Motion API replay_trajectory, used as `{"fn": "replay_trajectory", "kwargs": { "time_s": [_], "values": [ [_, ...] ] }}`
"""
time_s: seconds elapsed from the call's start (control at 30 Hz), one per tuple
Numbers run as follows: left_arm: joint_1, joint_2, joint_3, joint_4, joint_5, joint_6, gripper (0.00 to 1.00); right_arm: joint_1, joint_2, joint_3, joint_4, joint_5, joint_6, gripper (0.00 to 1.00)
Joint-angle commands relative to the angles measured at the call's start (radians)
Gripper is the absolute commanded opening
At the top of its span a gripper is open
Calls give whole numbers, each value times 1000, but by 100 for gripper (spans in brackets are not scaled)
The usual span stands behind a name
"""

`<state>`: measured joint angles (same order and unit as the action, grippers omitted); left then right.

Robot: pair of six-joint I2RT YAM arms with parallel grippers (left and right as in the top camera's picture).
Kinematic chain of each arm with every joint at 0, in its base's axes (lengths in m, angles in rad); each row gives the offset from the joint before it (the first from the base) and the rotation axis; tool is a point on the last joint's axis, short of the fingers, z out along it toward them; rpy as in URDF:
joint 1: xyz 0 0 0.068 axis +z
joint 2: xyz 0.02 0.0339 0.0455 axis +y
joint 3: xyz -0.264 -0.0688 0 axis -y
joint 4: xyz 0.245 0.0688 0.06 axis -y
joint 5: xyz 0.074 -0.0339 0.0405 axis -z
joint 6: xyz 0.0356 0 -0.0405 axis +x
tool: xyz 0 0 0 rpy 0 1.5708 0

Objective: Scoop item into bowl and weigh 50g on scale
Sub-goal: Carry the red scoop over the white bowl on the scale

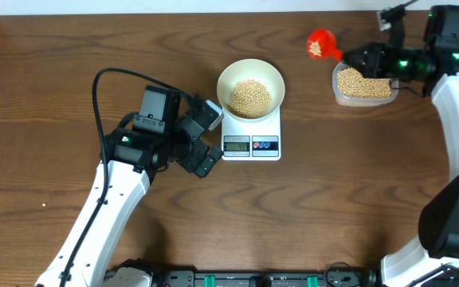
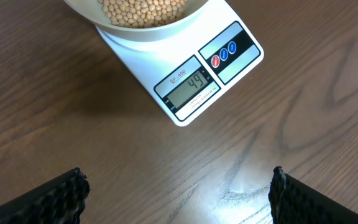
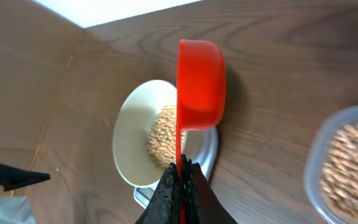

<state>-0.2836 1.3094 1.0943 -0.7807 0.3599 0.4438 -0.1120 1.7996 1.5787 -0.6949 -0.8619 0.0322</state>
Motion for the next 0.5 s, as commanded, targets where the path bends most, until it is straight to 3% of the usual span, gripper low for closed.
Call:
{"fn": "replay_trajectory", "kwargs": {
  "time_s": [0.0,0.47],
  "values": [
    [-2,4,9,0,-10,-8,95,58,-24,24,21,-29,15,1],
    [-2,3,9,-1,-10,-8,95,227,-24,24,40,75,-16,1]
  ]
}}
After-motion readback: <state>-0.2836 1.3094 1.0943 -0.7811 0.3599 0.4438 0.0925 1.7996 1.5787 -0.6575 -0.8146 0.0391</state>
